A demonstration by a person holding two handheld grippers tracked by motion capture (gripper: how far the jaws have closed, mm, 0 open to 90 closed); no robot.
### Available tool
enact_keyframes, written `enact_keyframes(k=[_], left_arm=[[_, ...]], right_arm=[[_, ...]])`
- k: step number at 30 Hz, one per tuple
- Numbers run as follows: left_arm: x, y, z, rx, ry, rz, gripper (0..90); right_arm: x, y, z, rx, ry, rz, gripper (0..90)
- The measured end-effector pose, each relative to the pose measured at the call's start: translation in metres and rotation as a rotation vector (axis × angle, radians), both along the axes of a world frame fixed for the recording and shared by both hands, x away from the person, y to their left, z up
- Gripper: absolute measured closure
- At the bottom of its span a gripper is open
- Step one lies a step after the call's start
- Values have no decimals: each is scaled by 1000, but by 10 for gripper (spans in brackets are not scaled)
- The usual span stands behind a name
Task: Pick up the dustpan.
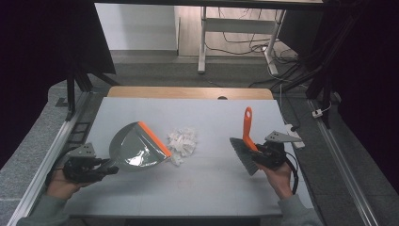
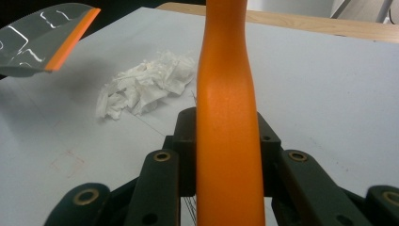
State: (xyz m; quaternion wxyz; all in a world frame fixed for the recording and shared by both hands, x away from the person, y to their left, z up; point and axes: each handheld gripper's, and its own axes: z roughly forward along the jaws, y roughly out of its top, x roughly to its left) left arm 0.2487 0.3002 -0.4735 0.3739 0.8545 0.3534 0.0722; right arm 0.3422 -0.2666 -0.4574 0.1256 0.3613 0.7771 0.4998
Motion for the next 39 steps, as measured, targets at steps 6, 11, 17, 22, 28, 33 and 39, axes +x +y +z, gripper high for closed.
enact_keyframes(k=[6, 11, 17, 22, 28, 33, 39], left_arm=[[-2, 0, -10, 30, 38, -18, 615], [-5, 2, -13, 41, 49, -11, 614], [-9, 2, -20, 79, 74, -20, 614], [-10, 0, -23, 102, 85, -32, 614], [-7, -3, -26, 126, 93, -51, 614], [-7, -4, -27, 131, 101, -49, 614], [-6, -3, -28, 128, 97, -38, 614]], right_arm=[[2, 3, 0, -14, -1, 1, 700], [5, 10, -3, -24, 6, 9, 700], [7, 18, -4, -32, 5, 21, 700], [9, 24, -3, -35, 2, 29, 700], [13, 30, -3, -36, 4, 36, 700], [16, 37, -3, -31, 6, 41, 700], [18, 44, -2, -30, 6, 51, 700]])
